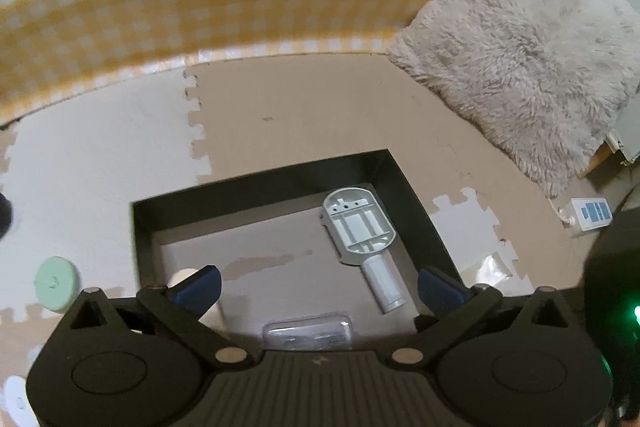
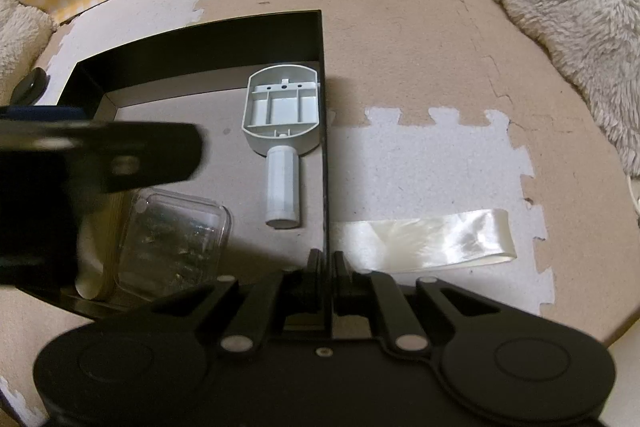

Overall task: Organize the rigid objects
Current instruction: 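Carry the grey plastic holder into the black box and release it, then move the left tool toward the black earbud case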

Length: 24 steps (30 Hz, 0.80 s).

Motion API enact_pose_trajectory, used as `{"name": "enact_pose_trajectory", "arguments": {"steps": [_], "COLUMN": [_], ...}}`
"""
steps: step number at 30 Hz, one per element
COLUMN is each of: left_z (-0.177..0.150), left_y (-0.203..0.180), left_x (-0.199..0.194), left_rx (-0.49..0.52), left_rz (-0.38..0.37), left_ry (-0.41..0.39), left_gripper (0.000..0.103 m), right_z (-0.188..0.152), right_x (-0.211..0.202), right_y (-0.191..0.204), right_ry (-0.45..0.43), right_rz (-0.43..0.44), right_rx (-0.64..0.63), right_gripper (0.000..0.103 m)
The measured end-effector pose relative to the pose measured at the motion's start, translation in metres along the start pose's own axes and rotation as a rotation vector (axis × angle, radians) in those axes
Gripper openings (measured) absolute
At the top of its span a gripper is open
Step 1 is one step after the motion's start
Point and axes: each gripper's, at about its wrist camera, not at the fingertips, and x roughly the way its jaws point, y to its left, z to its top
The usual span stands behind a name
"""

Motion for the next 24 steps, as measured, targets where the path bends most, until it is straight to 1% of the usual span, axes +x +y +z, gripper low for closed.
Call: {"name": "enact_pose_trajectory", "arguments": {"steps": [6,13,17,24], "left_z": [-0.004,-0.009,-0.010,-0.018], "left_y": [0.030,0.073,0.104,0.161], "left_x": [-0.027,-0.052,-0.059,-0.058], "left_rx": [0.008,0.003,-0.041,-0.159], "left_rz": [0.017,0.092,0.133,0.227], "left_ry": [-0.043,-0.084,-0.106,-0.145], "left_gripper": [0.103,0.103,0.103,0.103], "right_z": [-0.001,-0.001,-0.001,-0.001], "right_x": [-0.001,-0.002,-0.002,-0.002], "right_y": [0.002,0.003,0.003,0.005], "right_ry": [0.000,0.000,0.001,0.001], "right_rz": [-0.006,-0.009,-0.011,-0.021], "right_rx": [-0.008,-0.016,-0.018,-0.033], "right_gripper": [0.007,0.007,0.007,0.008]}}
